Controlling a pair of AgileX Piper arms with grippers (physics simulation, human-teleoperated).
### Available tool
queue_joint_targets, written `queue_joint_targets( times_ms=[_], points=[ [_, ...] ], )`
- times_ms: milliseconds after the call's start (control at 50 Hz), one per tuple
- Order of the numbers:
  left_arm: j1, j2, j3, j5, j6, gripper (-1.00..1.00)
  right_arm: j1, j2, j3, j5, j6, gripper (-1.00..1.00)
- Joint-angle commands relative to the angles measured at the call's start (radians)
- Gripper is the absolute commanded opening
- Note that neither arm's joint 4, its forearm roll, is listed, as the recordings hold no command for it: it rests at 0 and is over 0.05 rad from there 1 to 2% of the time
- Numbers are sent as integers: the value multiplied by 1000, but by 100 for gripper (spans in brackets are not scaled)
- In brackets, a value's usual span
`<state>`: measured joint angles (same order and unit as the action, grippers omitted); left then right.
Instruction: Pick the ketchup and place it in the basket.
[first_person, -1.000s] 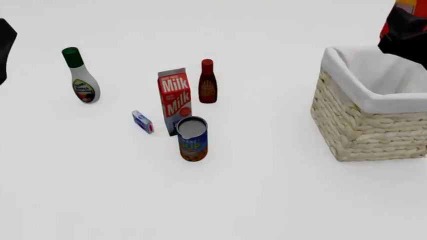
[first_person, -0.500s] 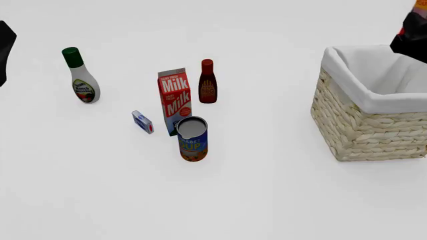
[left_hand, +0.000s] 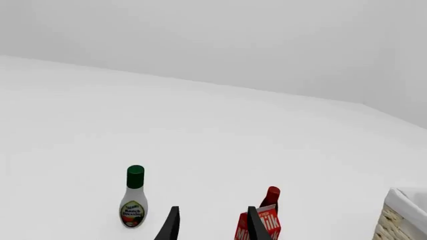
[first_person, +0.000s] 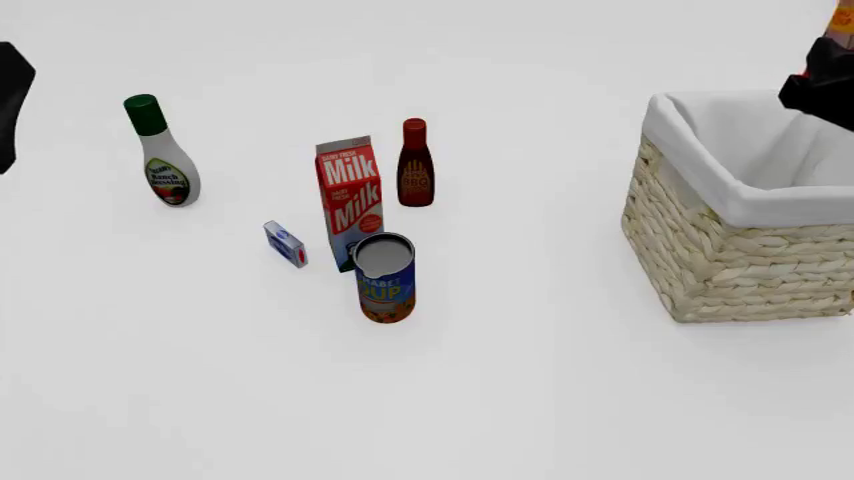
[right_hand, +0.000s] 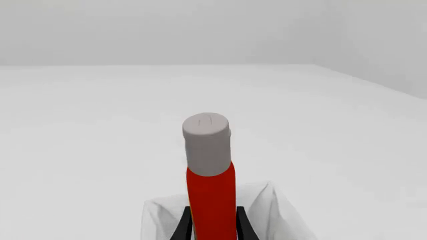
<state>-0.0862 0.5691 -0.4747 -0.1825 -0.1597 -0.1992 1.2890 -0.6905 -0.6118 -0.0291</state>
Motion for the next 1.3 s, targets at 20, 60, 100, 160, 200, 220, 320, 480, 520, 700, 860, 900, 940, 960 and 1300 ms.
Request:
queue_joint_targets(
  times_ms=[20,60,100,160,200,220,320,480,520,700,860,900,940,960,1300],
  points=[
    [-2,5,-5,-2,1,100,-26,60,-29,-18,15,-100],
    [-3,5,-5,-2,1,100,-29,65,-30,-20,16,-100],
    [-3,7,-9,-2,1,100,-35,79,-32,-25,15,-100],
    [-5,7,-13,0,2,100,-38,89,-32,-29,14,-100],
    [-6,8,-14,0,2,100,-39,92,-33,-28,16,-100],
    [-7,8,-14,-1,3,100,-43,102,-35,-32,14,-100],
    [-6,8,-16,0,2,100,-47,123,-38,-39,19,-100],
    [-5,8,-10,-3,1,100,-48,149,-30,-57,12,-100],
    [-5,7,-9,-3,1,100,-49,159,-27,-64,13,-100],
    [-1,2,-3,-2,-2,100,-51,181,-25,-75,14,-100],
    [2,-4,4,-3,-6,100,-52,214,-20,-90,8,-100],
    [3,-5,4,-3,-6,100,-52,219,-18,-95,5,-100],
    [4,-7,2,0,-7,100,-52,228,-16,-101,4,-100],
    [4,-7,2,0,-7,100,-52,229,-14,-103,-5,-100],
    [9,-18,4,7,-11,100,-60,277,-17,-115,-23,-100]
  ],
)
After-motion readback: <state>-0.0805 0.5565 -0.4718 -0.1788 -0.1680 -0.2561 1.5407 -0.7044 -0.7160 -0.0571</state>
